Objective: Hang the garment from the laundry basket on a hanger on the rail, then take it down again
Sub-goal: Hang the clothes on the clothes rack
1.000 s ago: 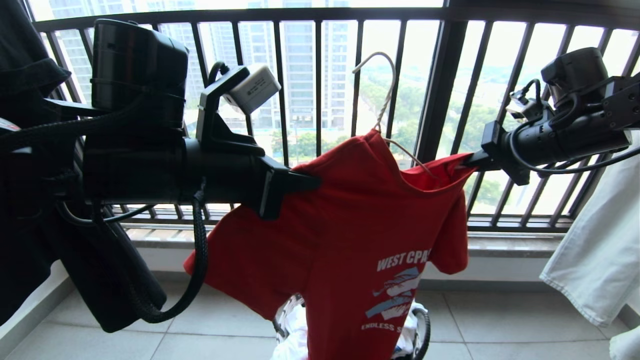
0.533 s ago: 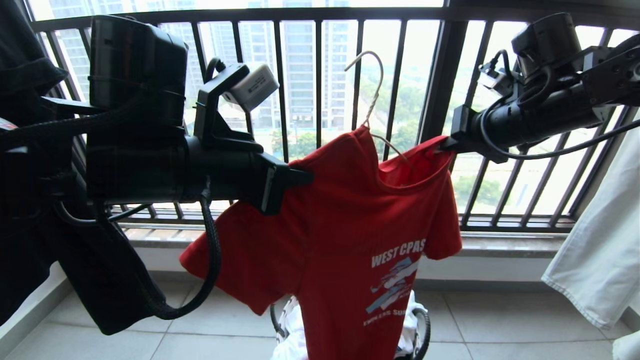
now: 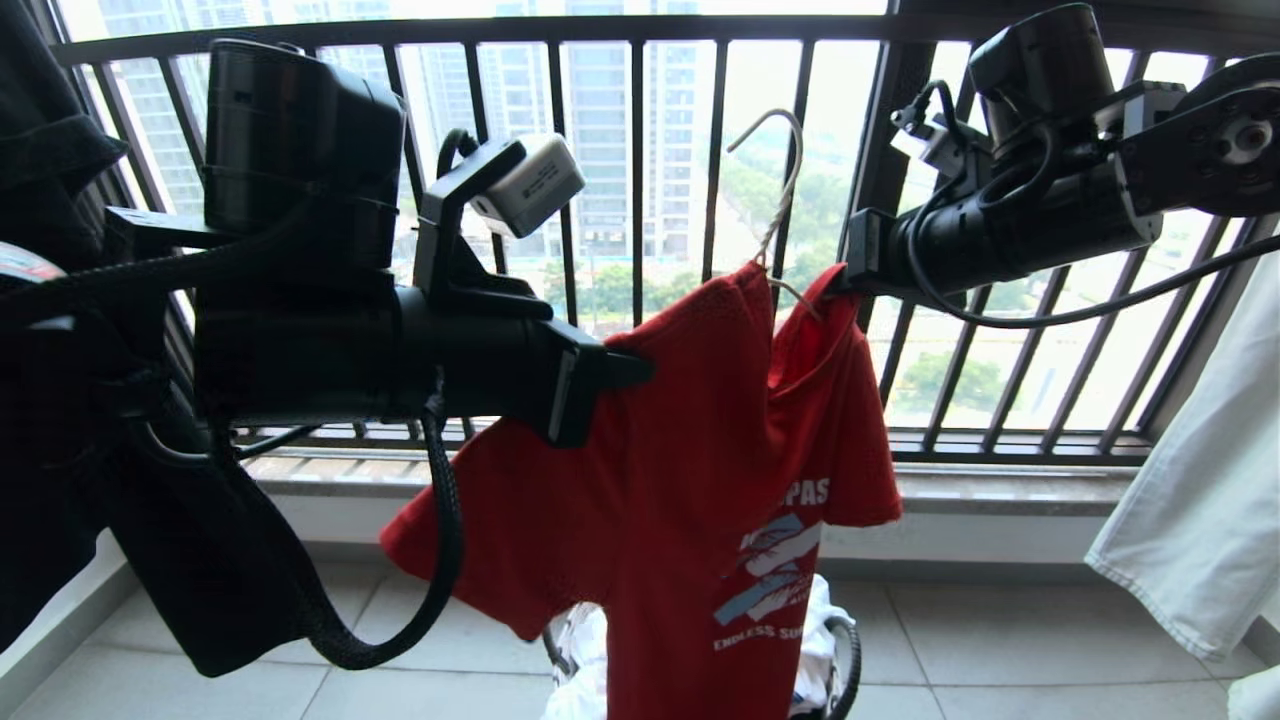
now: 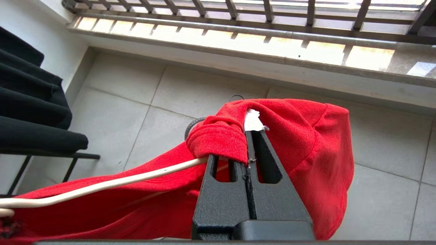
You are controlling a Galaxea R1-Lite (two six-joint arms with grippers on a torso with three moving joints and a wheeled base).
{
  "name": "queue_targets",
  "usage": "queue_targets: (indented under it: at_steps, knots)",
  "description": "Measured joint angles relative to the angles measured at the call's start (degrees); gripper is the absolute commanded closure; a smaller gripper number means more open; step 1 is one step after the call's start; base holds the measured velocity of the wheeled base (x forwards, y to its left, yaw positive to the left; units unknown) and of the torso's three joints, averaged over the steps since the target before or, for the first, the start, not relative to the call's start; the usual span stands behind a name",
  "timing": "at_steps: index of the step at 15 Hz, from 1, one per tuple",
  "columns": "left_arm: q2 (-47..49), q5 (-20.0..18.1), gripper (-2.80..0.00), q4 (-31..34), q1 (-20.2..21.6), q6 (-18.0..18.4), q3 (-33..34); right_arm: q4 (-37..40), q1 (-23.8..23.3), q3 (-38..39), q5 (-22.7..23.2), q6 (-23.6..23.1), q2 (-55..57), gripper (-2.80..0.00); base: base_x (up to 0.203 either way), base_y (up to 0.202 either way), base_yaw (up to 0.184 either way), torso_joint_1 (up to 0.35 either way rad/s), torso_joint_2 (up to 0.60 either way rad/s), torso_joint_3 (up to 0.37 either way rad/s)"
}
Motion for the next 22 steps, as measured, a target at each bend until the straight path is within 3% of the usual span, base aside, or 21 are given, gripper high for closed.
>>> queue_targets:
  at_steps: [9,13,17,22]
  knots:
    - [4.46,-0.05,0.00,-1.50,-0.49,-0.44,-0.33,-0.07,0.73,0.91,-1.04,-7.79,-1.98,0.00,0.000,0.000,0.000,0.000,0.00,0.000]
    - [7.21,-0.04,0.00,-9.64,-1.16,-5.99,0.05,-0.05,0.73,1.68,-0.96,-11.02,-3.28,0.00,0.000,0.000,0.000,0.000,0.00,0.000]
    - [9.27,0.08,0.00,-10.54,-2.29,-8.66,-0.39,-0.06,1.18,3.20,-0.99,-13.28,-4.75,0.00,0.000,0.000,0.000,0.000,0.00,0.000]
    - [11.01,1.97,0.00,-16.05,-2.69,-11.22,-0.33,-0.09,1.25,4.86,-1.09,-16.50,-6.58,0.00,0.000,0.000,0.000,0.000,0.00,0.000]
